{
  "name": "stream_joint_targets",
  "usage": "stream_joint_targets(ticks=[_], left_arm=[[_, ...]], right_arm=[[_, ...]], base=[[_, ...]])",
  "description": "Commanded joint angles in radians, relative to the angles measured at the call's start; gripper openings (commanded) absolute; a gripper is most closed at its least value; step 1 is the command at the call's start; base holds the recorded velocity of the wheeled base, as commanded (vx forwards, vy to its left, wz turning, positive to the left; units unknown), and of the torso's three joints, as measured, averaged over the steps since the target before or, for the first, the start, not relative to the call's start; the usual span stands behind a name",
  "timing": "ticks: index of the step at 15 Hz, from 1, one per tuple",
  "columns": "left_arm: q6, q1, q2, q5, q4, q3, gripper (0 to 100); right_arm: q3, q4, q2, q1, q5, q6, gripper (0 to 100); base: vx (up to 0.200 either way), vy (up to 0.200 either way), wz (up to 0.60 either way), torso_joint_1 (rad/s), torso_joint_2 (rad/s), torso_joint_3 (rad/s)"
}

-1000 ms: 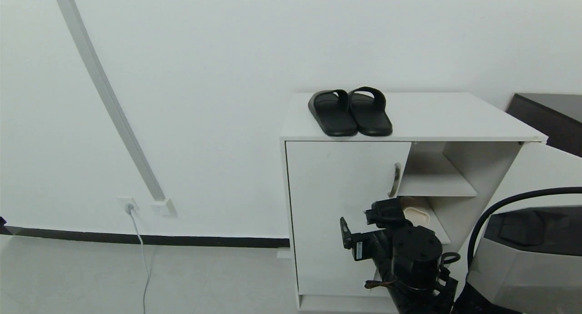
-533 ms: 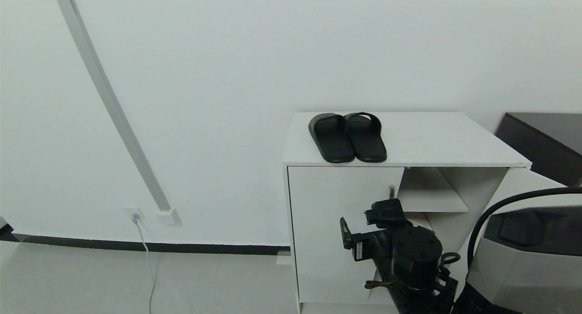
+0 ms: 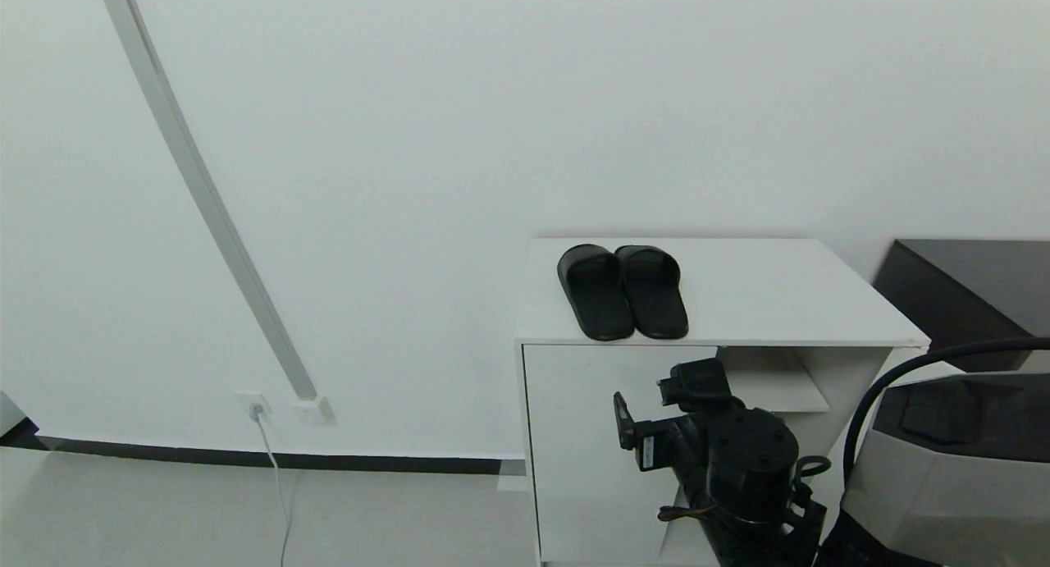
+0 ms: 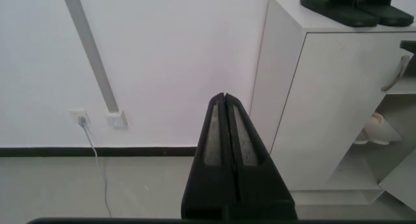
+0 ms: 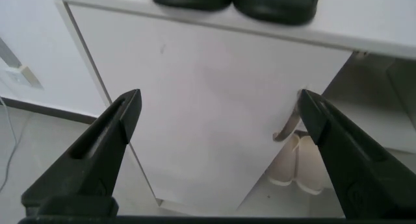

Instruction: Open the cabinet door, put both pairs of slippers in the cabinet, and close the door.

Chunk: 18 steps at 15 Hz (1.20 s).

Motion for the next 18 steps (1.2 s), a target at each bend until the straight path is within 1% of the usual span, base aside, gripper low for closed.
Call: stream_joint_targets(ticks=[1,7,10,13,14,15,18], left_arm=[[0.0,0.0,0.001,0.0,0.0,0.0,0],[0.0,0.0,0.001,0.0,0.0,0.0,0],[0.0,0.0,0.001,0.0,0.0,0.0,0],[0.001,0.0,0.001,0.0,0.0,0.0,0],[0.003,0.0,0.001,-0.003,0.0,0.0,0],[0.003,0.0,0.001,-0.003,0.0,0.0,0],[0.004,0.0,0.001,-0.003,0.0,0.0,0]], right_arm=[[-0.001,0.0,0.001,0.0,-0.001,-0.001,100],[0.0,-0.003,0.008,-0.001,-0.002,-0.01,100],[-0.003,-0.009,0.018,-0.001,0.002,-0.014,100],[-0.049,0.005,0.014,-0.02,0.008,-0.031,100],[-0.127,0.083,0.0,-0.05,0.016,-0.031,100],[-0.187,0.198,-0.022,-0.066,0.016,-0.017,100],[-0.357,0.52,-0.101,-0.072,0.017,0.042,100]], base=[[0.0,0.0,0.0,0.232,-0.5,-0.271],[0.0,0.0,0.0,0.171,-0.37,-0.198],[0.0,0.0,0.0,0.012,-0.02,-0.006],[0.0,0.0,0.0,0.0,0.0,0.0],[0.0,0.0,0.0,0.0,0.0,0.0],[0.0,0.0,0.0,0.0,0.0,0.0],[0.0,0.0,0.0,0.0,0.0,0.0]])
